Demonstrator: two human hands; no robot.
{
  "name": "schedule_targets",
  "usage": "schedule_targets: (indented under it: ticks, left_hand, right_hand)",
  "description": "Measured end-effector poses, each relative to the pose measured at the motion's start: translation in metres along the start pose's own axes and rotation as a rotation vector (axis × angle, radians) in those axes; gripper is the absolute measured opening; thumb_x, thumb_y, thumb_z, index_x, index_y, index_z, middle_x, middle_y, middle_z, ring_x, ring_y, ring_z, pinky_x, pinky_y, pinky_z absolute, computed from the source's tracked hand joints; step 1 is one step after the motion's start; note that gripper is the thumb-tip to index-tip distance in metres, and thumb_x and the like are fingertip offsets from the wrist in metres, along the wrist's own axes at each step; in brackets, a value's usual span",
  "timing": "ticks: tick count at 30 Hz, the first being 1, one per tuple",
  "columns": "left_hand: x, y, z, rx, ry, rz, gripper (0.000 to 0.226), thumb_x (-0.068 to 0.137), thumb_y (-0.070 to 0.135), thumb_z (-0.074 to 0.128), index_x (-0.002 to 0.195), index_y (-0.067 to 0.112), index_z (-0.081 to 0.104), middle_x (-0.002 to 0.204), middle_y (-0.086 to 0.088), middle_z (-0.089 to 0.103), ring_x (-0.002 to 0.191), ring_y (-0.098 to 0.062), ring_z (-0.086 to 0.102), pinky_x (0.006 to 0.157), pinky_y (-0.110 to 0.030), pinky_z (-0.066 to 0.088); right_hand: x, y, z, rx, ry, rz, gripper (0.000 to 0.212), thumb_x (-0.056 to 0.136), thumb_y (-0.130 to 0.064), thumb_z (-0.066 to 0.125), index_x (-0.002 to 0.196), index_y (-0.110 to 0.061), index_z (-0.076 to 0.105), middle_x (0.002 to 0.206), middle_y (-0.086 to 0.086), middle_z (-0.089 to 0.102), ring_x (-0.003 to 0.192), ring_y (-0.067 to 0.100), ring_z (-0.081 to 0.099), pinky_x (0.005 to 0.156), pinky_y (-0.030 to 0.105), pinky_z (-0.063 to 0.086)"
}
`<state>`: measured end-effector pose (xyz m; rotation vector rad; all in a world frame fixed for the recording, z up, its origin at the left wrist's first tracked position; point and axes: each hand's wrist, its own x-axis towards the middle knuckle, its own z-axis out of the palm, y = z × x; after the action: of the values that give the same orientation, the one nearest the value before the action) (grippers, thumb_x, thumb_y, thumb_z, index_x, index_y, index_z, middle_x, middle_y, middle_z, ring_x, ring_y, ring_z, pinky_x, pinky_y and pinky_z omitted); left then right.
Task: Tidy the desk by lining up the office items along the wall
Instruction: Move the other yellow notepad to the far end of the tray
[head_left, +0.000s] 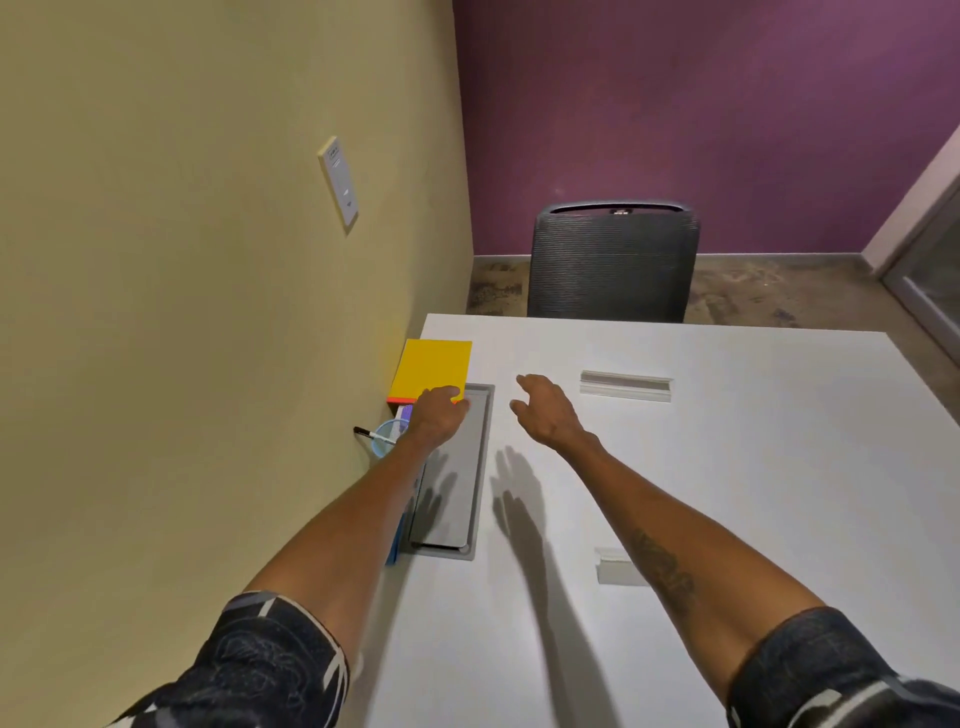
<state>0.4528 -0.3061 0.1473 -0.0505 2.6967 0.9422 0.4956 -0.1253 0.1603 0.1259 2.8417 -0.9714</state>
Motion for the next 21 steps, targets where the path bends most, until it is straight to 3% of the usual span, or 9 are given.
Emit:
schedule_targets:
  ticks: [6, 21]
  left_hand:
    - [-0.052, 0.026, 0.015, -0.007, -0.009, 0.053, 0.048, 0.096, 0.027, 0.056, 0.14, 0.007, 0.05, 0.148, -0.012, 0.047, 0.139, -0.029, 0.041, 0.116, -0.039, 0.031]
    - [-0.175, 0.035, 0.061, -0.031, -0.02, -0.006, 0.061, 0.093, 0.029, 0.06, 0.147, 0.01, 0.039, 0.153, -0.011, 0.04, 0.141, -0.027, 0.036, 0.116, -0.039, 0.031]
  right_hand:
    - [-0.036, 0.006, -0.027, -0.012, 0.019, -0.029, 0.053, 0.099, -0.026, 0.049, 0.148, -0.01, 0.036, 0.155, 0.011, 0.034, 0.142, 0.029, 0.031, 0.116, 0.039, 0.028]
    - [-0.128, 0.025, -0.026, -0.1, -0.07, -0.145, 0.053, 0.099, -0.028, 0.046, 0.147, -0.012, 0.035, 0.154, 0.012, 0.034, 0.14, 0.034, 0.032, 0.113, 0.046, 0.032]
